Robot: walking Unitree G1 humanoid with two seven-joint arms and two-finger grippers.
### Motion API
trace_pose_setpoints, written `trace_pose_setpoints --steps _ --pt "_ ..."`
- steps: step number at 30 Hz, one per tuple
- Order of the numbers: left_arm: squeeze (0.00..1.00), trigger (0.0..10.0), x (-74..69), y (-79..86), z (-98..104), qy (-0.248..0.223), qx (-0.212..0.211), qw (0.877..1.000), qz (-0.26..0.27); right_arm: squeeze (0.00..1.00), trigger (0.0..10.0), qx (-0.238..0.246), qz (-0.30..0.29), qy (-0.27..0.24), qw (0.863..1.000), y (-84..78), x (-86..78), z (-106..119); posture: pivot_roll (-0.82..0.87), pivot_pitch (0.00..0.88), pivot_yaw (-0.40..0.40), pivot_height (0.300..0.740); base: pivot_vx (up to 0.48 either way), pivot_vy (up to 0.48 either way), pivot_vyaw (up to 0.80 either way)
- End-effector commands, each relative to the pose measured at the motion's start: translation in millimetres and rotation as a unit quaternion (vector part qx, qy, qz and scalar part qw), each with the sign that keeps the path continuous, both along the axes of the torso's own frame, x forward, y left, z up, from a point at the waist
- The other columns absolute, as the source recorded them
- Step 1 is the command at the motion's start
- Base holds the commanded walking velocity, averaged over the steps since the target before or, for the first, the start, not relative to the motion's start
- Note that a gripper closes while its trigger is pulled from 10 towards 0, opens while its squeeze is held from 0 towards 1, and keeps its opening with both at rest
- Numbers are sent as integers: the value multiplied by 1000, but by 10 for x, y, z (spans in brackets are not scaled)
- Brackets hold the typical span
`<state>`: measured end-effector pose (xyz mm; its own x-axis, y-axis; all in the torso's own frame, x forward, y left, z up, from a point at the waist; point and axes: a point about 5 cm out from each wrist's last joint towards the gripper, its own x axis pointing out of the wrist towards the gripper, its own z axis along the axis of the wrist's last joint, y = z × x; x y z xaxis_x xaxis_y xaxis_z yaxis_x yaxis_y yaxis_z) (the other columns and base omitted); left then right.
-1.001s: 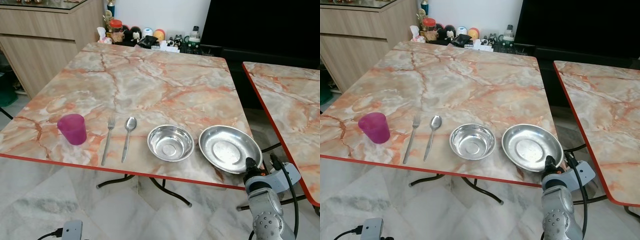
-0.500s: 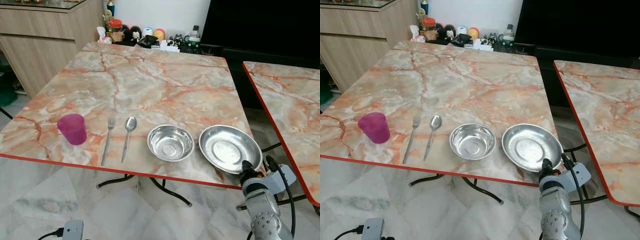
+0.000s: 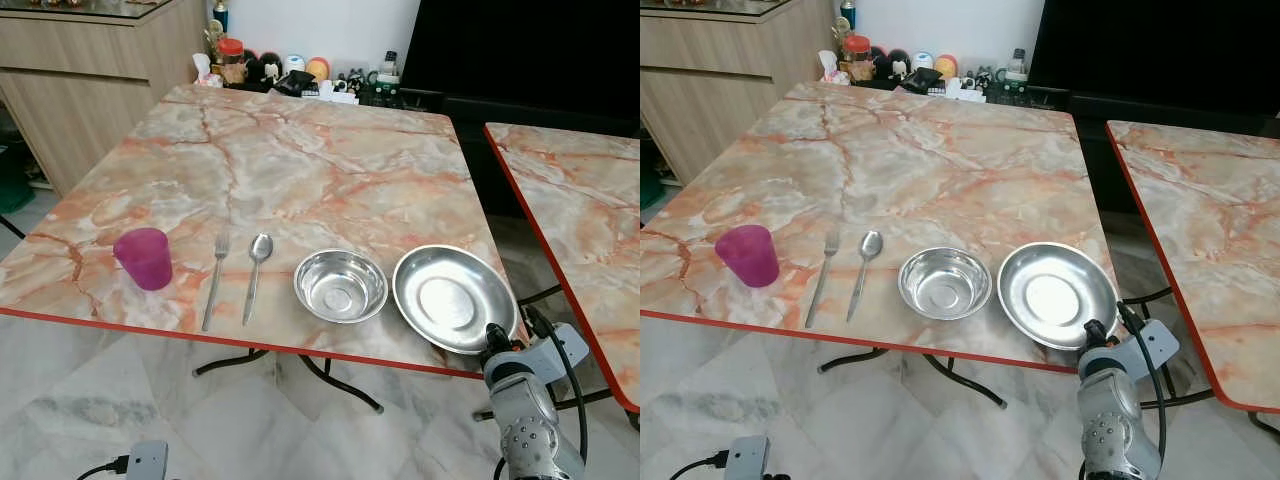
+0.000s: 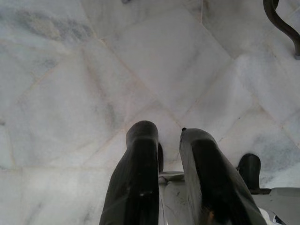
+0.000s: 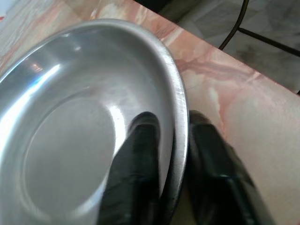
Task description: Setting the table
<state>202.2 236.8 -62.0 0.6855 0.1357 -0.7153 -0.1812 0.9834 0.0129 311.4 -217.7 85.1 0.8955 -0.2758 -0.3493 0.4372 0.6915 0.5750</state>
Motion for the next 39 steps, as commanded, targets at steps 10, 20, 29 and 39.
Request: trace_pose_setpoints --steps 10,20,29,39 --pt "0 10000 -24 -105 -43 17 5 999 -41 0 0 -52 -97 44 993 -256 -131 -93 59 142 -68 740 0 0 0" --pt "0 10000 -16 -144 -46 18 13 998 -61 0 0 -63 -189 -23 980 -485 -228 87 52 147 -65 740 0 0 0" --pt "0 10000 -116 -15 -67 21 9 1000 -20 0 10000 33 -153 -227 961 -309 -149 513 35 154 -54 740 0 0 0" --pt "0 10000 -203 66 -81 22 23 999 -18 0 10000 29 -145 -302 942 -546 -162 734 38 142 -52 740 0 0 0"
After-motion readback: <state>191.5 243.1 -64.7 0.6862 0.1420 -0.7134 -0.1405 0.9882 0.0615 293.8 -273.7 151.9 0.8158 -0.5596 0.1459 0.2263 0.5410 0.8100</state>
